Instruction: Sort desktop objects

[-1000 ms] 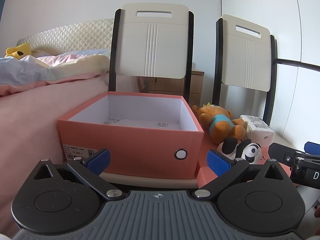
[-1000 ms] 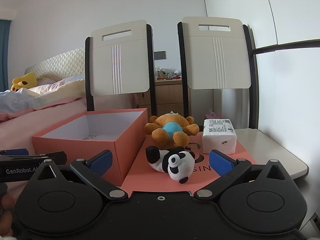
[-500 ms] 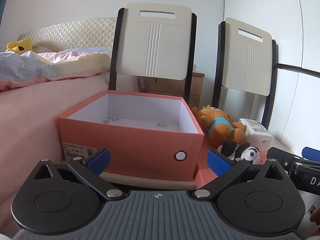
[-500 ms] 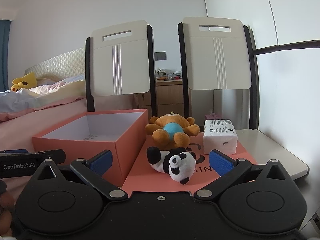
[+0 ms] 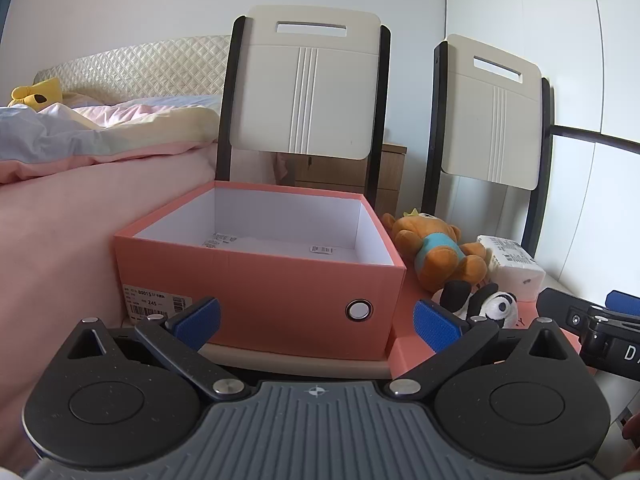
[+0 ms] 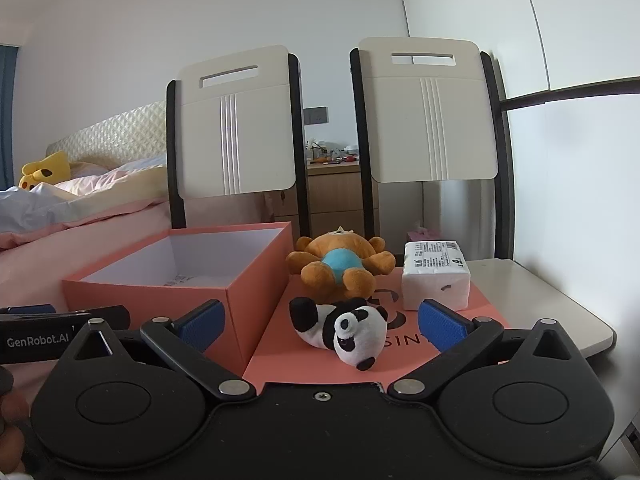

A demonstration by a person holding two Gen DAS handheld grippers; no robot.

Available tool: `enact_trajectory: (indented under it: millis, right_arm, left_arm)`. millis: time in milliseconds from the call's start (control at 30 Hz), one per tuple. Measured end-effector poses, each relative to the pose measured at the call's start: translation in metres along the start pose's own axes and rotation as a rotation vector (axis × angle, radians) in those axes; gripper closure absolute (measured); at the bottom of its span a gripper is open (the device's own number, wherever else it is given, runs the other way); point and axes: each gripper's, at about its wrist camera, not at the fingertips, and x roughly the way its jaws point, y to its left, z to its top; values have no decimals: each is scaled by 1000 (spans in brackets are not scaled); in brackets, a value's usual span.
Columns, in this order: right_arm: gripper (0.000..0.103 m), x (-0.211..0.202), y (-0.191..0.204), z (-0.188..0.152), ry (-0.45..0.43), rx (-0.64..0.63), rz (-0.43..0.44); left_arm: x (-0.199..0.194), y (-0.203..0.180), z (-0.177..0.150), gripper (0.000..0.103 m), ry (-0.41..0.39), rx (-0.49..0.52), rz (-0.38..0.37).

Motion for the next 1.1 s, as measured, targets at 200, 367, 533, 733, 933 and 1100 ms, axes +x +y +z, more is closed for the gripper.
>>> enact_trajectory:
  millis: [200,367,533,733,933,1100]
  right_arm:
    - [0,0,0,0,0,0,1]
    - [0,1,1,0,1,0,1]
    - [0,1,1,-1,-1,1,2]
    - [0,-1,-1,-1,-8,8,1]
    - [0,-6,-6,-1,-17,18,-2]
    - [0,-11,-11,0,-27,29,-5]
  left_arm:
    - [-1,2,0,0,-1,-1,-1]
    - [-1,1,0,0,-4,4,-3]
    - [-3,4,-2,0,-11,7,-24]
    - [-8,4,-2,0,-53,-7,-45]
    - [-13,-1,-2,0,-113,10,-70]
    - [-14,-7,-3,0,-140,11,-89]
